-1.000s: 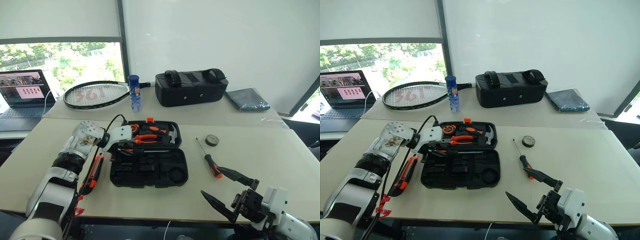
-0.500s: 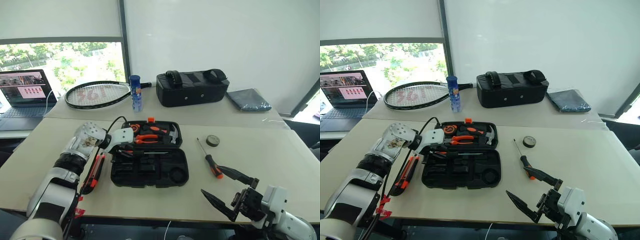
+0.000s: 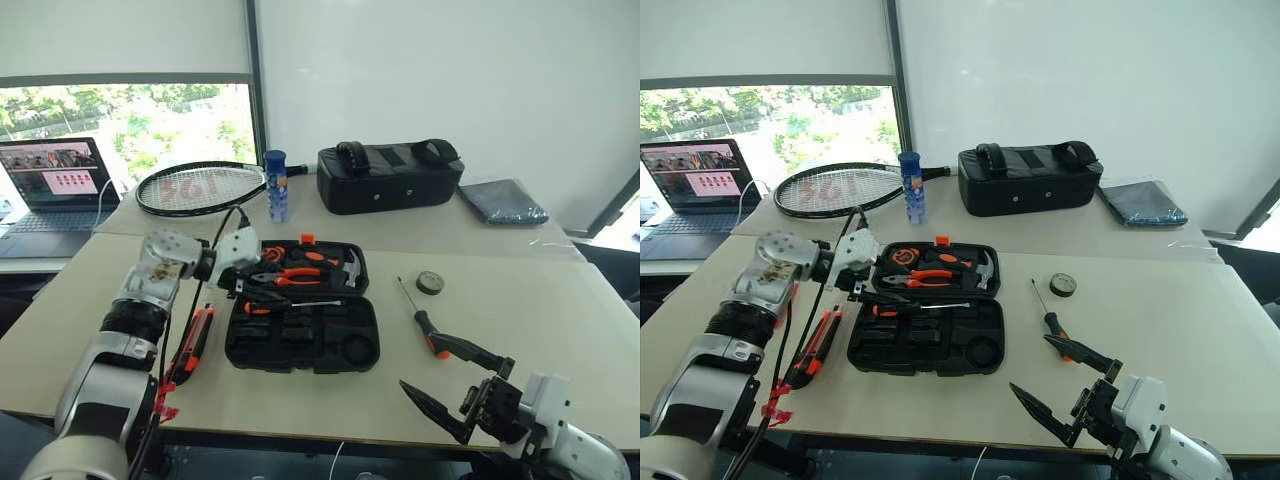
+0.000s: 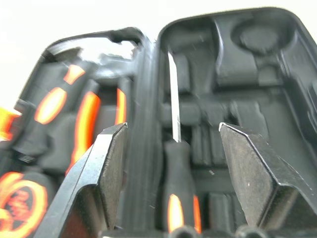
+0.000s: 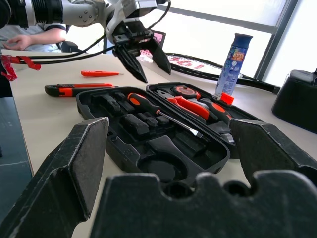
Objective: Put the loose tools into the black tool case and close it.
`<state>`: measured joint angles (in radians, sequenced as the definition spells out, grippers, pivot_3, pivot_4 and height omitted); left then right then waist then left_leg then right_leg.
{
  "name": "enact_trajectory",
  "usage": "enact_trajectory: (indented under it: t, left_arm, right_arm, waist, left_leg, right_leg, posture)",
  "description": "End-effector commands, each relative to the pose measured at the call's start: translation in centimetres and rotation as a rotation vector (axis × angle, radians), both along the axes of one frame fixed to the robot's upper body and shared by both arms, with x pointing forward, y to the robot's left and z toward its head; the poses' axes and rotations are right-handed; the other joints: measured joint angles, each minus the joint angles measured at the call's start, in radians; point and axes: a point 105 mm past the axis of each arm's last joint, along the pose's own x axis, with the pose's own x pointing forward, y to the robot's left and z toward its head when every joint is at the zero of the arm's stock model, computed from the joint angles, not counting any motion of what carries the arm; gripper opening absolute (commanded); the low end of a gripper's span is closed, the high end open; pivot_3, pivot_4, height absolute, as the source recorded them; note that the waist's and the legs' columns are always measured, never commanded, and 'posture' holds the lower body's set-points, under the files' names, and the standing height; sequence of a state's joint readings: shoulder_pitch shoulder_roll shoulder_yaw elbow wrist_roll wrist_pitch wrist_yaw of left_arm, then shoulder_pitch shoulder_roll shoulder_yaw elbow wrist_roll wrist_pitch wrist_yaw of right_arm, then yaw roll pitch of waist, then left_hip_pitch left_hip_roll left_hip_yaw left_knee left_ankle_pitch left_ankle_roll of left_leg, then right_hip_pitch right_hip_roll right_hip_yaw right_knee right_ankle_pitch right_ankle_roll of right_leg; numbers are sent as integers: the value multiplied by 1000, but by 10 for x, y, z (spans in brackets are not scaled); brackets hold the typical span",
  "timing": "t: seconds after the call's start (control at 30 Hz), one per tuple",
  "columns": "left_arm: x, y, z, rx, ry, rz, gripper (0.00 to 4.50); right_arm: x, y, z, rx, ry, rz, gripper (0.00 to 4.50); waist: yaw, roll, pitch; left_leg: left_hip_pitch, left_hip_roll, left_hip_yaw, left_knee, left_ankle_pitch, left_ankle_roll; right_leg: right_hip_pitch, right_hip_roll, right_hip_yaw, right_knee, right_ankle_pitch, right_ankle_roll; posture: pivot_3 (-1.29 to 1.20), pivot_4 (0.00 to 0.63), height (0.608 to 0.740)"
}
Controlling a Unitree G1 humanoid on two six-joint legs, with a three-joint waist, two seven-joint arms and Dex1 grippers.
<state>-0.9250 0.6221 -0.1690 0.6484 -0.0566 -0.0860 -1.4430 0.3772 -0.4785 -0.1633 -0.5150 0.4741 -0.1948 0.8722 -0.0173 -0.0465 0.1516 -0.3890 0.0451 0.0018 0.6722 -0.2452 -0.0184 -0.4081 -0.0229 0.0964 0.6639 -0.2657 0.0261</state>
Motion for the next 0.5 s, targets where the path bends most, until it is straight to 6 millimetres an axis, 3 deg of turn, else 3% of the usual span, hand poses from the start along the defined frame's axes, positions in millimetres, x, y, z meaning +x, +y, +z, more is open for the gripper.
enact_trajectory:
  t: [0.03,0.13,0.2,0.5]
  left_arm:
    - [2,5,-9,8,-10,31,1783]
    - [5,4,-19,-3,8,62,602]
    - [5,3,-26,6,17,67,79]
    - [3,-1,-45,35,61,77,79]
  right_arm:
    - [-1,2,7,5,-41,15,4500]
    - [-1,2,8,2,-43,15,4500]
    - [-1,2,8,1,-42,15,4500]
    - [0,0,7,-2,-44,15,4500]
  waist:
    - [0,0,0]
    - [0,0,0]
    - [1,0,0]
    - [2,0,0]
  left_leg:
    - [0,0,0,0,0,0]
    - [0,0,0,0,0,0]
    - [0,0,0,0,0,0]
    - [0,0,0,1,0,0]
  right_leg:
    - [0,0,0,0,0,0]
    - [0,0,0,0,0,0]
    - [0,0,0,0,0,0]
    - [0,0,0,0,0,0]
  posture:
    - [0,150,740]
    - [0,150,740]
    - [0,150,740]
    - [0,150,740]
